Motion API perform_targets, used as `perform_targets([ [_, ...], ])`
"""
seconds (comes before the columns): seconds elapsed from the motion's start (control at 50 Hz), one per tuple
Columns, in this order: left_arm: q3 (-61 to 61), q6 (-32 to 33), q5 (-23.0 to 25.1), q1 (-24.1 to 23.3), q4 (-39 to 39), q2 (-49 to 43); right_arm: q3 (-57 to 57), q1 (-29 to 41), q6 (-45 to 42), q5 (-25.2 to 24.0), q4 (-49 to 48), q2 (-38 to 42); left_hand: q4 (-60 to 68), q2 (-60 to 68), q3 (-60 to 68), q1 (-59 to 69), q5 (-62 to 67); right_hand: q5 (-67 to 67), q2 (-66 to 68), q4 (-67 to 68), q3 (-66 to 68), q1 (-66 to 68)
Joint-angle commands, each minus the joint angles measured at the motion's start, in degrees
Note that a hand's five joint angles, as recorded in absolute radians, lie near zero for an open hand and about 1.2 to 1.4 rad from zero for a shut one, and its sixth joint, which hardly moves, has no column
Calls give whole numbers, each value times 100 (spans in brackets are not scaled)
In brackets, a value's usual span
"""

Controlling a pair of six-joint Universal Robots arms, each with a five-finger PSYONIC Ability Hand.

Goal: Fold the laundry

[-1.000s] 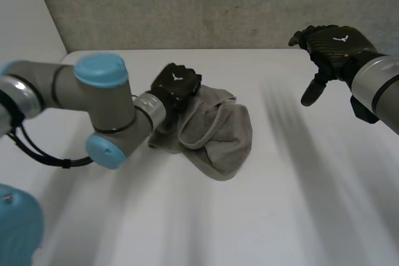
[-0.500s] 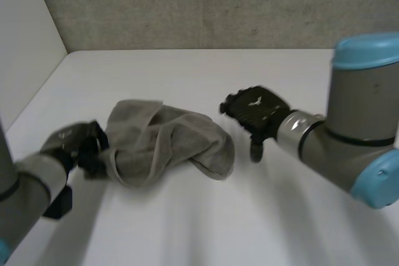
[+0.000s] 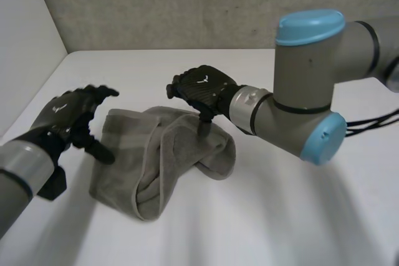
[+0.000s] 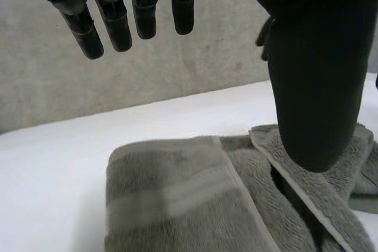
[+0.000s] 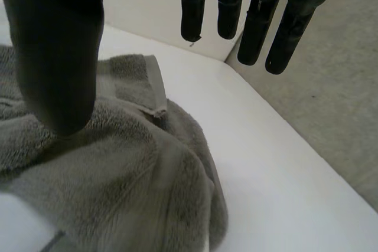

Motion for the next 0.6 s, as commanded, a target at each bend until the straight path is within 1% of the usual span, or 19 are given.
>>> perform_targets([
  [0.02, 1189, 1006, 627, -10, 10, -1414, -1846, -4, 135, -78, 918, 1135, 113, 127, 116, 104, 129, 57, 300, 179, 178, 150],
  [0.04, 1192, 1009, 627, -10, 10, -1417, -1849, -4, 135, -78, 919, 1137, 113, 127, 116, 104, 129, 57, 300, 179, 178, 150],
  [0.06, 1514, 1226, 653, -10, 10, -1792, -2154, -4, 152, -60, 989, 1372, 113, 127, 116, 104, 129, 57, 300, 179, 178, 150],
  [0.08, 1839, 1385, 671, -27, -25, -2152, -2157, -4, 152, -60, 989, 1374, 113, 127, 116, 104, 129, 57, 300, 179, 178, 150],
  [0.14, 2150, 1519, 671, -54, -52, -2481, -2403, 49, 161, -25, 1016, 1700, 113, 127, 116, 104, 129, 57, 300, 179, 178, 150],
  [0.18, 2674, 1694, 663, -63, -148, -3049, -2403, 101, 161, -25, 1016, 1779, 113, 127, 116, 104, 129, 57, 300, 179, 178, 150],
  [0.2, 2677, 1694, 662, -63, -149, -3052, -2394, 145, 161, -16, 1016, 1857, 113, 127, 116, 104, 129, 57, 300, 179, 178, 150],
  [0.24, 3123, 1808, 645, -63, -289, -3507, -2376, 172, 161, -16, 1025, 1937, 147, 160, 149, 137, 162, 57, 300, 179, 178, 150],
  [0.3, 3319, 1835, 636, -71, -351, -3685, -2324, 198, 161, -16, 1033, 2069, 231, 245, 233, 221, 246, 242, 485, 364, 363, 335],
  [0.4, 3696, 1870, 636, -98, -579, -4194, -2183, 207, 108, -16, 1042, 2139, 1086, 1100, 1088, 1076, 1101, 1033, 1275, 1155, 1153, 1126],
  [0.42, 3696, 1870, 636, -98, -579, -4195, -2174, 207, 91, -16, 1033, 2130, 1089, 1103, 1091, 1079, 1104, 1532, 1775, 1654, 1653, 1626],
  [0.44, 3731, 1896, 627, -98, -614, -4273, -2200, 207, 99, 1, 1025, 2104, 1655, 1669, 1657, 1645, 1670, 2270, 2513, 2392, 2391, 2363],
  [0.46, 3749, 1949, 619, -115, -623, -4317, -2201, 207, 100, 1, 1025, 2104, 2377, 2391, 2379, 2367, 2392, 2278, 2520, 2399, 2398, 2371],
  [0.48, 3749, 1949, 619, -115, -623, -4318, -2244, 207, 108, 36, 998, 2043, 2384, 2398, 2386, 2374, 2399, 2910, 3153, 3032, 3031, 3004],
  [0.5, 3767, 2001, 601, -133, -623, -4335, -2271, 207, 126, 89, 972, 1947, 3566, 3580, 3569, 3557, 3582, 3550, 3792, 3672, 3670, 3643],
  [0.52, 3767, 2002, 601, -133, -623, -4335, -2271, 207, 126, 89, 972, 1946, 3578, 3592, 3581, 3569, 3594, 3556, 3798, 3678, 3677, 3649],
  [0.56, 3810, 2116, 592, -142, -597, -4336, -2358, 207, 135, 360, 841, 1692, 5956, 5970, 5958, 5947, 5971, 4426, 4669, 4548, 4547, 4520],
  [0.58, 3811, 2116, 592, -142, -597, -4335, -2359, 207, 135, 362, 840, 1691, 5967, 5981, 5969, 5957, 5982, 4431, 4673, 4553, 4551, 4524],
  [0.6, 3880, 2151, 583, -142, -588, -4335, -2411, 198, 161, 518, 692, 1552, 6498, 6511, 6500, 6488, 6513, 5130, 5372, 5252, 5251, 5223],
])
